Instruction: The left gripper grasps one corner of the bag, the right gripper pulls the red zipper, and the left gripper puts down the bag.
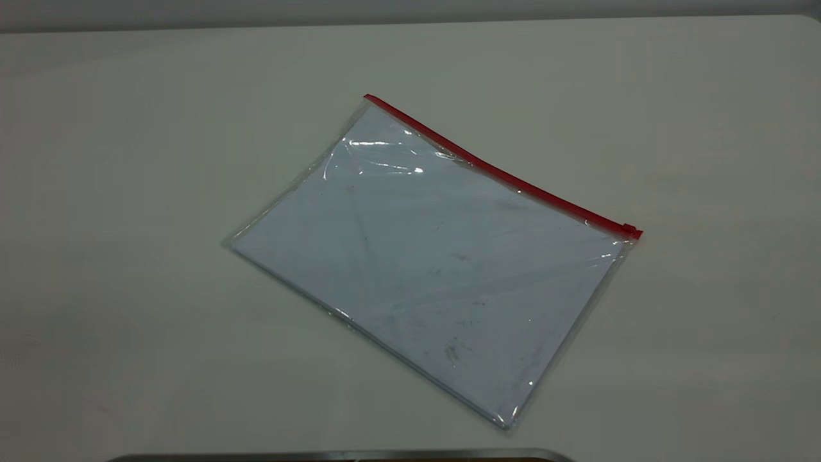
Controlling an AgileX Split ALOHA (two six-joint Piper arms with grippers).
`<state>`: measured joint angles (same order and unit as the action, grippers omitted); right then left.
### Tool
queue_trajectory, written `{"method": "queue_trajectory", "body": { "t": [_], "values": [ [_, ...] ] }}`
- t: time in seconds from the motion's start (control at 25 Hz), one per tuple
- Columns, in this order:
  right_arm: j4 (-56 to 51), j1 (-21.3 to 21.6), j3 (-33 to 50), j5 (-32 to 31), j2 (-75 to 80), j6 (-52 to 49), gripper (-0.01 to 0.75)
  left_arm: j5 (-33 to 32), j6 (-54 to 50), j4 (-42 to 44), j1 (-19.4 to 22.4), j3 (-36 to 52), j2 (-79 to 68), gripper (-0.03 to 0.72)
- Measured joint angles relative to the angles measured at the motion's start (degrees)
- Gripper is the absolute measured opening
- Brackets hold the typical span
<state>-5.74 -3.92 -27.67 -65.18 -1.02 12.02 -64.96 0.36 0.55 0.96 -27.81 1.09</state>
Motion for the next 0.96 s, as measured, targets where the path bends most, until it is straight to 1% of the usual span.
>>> {"method": "queue_trajectory", "body": {
  "t": [0.08, 0.2, 0.36, 0.48, 0.96],
  "values": [
    [0.1, 1.1, 0.0, 0.0, 0.0, 0.0, 0.24, 0.0, 0.0, 0.0, 0.0, 0.0, 0.0, 0.567],
    [0.8, 1.7, 0.0, 0.0, 0.0, -1.0, 0.24, 0.0, 0.0, 0.0, 0.0, 0.0, 0.0, 0.567],
    [3.9, 1.7, 0.0, 0.1, 0.0, -6.8, 0.24, 0.0, 0.0, 0.0, 0.0, 0.0, 0.0, 0.567],
    [5.7, 1.7, 0.0, 0.1, 0.0, -9.1, 0.24, 0.0, 0.0, 0.0, 0.0, 0.0, 0.0, 0.567],
    [6.5, 1.7, 0.0, 0.1, 0.0, -9.7, 0.24, 0.0, 0.1, 0.0, 0.0, 0.0, 0.0, 0.567]
  ]
}}
